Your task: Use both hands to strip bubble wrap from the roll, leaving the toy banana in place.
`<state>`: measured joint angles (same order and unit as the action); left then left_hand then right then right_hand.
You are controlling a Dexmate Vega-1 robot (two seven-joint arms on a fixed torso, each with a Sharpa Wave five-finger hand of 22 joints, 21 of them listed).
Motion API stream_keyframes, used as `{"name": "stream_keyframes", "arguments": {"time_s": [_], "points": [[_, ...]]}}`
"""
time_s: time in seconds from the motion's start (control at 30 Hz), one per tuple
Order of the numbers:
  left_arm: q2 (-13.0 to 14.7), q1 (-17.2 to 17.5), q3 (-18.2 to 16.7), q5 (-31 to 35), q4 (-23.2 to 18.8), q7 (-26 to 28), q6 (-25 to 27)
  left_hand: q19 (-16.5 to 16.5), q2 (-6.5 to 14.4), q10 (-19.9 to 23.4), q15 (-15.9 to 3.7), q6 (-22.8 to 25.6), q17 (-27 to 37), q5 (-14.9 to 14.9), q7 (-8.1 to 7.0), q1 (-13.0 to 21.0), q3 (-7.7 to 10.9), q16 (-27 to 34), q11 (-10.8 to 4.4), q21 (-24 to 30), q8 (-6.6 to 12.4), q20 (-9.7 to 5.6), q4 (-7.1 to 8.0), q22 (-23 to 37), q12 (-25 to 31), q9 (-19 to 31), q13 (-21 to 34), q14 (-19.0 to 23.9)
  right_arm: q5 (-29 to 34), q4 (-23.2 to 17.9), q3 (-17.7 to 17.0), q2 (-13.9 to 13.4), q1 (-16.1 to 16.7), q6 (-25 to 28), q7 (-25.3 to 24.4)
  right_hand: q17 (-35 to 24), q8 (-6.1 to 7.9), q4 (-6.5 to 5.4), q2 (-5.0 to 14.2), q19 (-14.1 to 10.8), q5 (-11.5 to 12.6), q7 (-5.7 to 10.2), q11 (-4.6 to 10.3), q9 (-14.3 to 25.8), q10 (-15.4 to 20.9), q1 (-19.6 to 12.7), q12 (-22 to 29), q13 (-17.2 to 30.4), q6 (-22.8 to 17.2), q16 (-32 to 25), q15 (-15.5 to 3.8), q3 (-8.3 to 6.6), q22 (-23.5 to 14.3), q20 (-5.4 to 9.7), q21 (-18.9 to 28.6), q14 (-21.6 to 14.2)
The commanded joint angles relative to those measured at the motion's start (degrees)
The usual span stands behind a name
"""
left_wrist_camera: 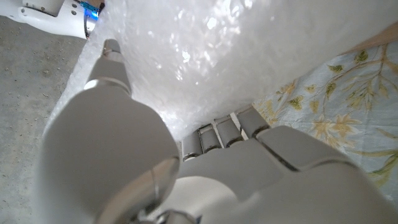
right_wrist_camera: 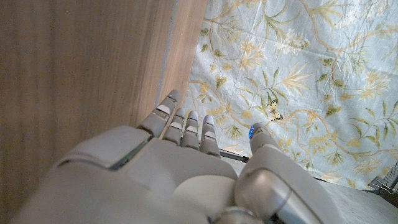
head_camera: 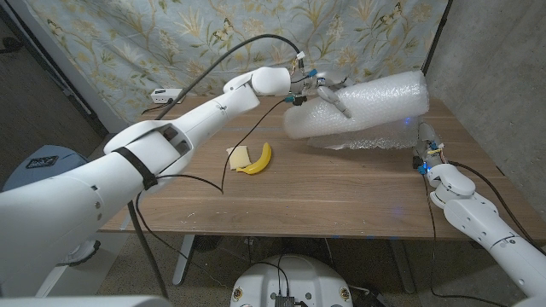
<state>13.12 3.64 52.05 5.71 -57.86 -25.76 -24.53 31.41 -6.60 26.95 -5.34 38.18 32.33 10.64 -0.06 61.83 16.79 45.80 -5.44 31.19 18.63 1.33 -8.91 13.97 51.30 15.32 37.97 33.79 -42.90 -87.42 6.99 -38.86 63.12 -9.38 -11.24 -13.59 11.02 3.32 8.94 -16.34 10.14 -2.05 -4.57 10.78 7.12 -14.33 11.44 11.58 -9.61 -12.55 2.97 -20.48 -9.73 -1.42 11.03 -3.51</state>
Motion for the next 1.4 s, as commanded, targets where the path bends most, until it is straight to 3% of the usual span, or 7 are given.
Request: {"name": "stream_keyframes", "arguments": {"time_s": [0.03,0.37,0.97,1.4], "points": [[0.4,2.3,-2.0,-6.3,-2.9,-1.0,6.7,-0.3,9.5,3.9,-4.04,0.2,0.0,0.2,0.63,9.1,-0.16,0.3,-3.50,0.4,0.15,0.14,0.09,0.2,-0.2,0.4,0.9,4.7,0.1,0.1,0.4,-0.3,-0.5,0.4,0.5,0.0,0.26,0.04,0.04,0.1,0.0,-0.32,0.33,0.2,-0.2,0.3,0.3,0.3,-0.1,-0.5,0.35,-0.27,-0.2,0.22,0.2,0.1],[0.0,4.6,-4.2,-13.5,-4.4,-3.0,12.3,-0.8,10.0,3.8,-3.35,-0.1,0.0,0.5,1.14,9.3,-0.30,0.4,-3.00,0.7,0.02,0.56,0.12,0.2,-0.3,0.7,1.1,4.5,-0.2,-0.1,0.0,-0.8,0.0,0.4,0.8,0.0,0.26,0.08,0.03,0.1,0.0,-0.28,0.20,0.2,-0.1,0.3,0.3,0.3,-0.1,-0.5,0.38,-0.30,-0.2,0.21,0.2,0.1],[1.1,9.7,-6.9,-21.3,-9.1,-0.8,18.7,-1.1,10.3,3.7,-3.07,0.1,-0.5,0.8,1.54,9.5,-0.62,0.4,-2.38,1.2,0.02,0.77,0.08,0.2,-0.3,1.2,1.5,4.2,-0.3,-0.7,-0.3,-1.3,0.8,0.4,1.4,0.0,0.27,0.13,0.04,0.1,0.0,-0.26,0.25,0.2,-0.1,0.2,0.3,0.3,-0.2,-0.5,0.37,-0.36,-0.2,0.22,0.3,0.1],[1.3,11.7,-9.9,-29.5,-7.0,-2.7,22.8,-1.7,10.6,3.4,-2.88,-0.2,-0.8,1.0,1.79,9.7,-0.86,0.5,-2.04,1.4,-0.16,1.06,0.05,0.2,-0.6,1.6,1.4,3.8,0.1,-0.4,1.1,-1.8,-0.8,2.2,2.0,0.0,0.27,0.20,0.10,0.1,0.0,-0.29,0.22,0.2,-0.1,0.1,0.4,0.3,-0.2,-0.5,0.37,-0.46,-0.2,0.25,0.3,0.1]]}}
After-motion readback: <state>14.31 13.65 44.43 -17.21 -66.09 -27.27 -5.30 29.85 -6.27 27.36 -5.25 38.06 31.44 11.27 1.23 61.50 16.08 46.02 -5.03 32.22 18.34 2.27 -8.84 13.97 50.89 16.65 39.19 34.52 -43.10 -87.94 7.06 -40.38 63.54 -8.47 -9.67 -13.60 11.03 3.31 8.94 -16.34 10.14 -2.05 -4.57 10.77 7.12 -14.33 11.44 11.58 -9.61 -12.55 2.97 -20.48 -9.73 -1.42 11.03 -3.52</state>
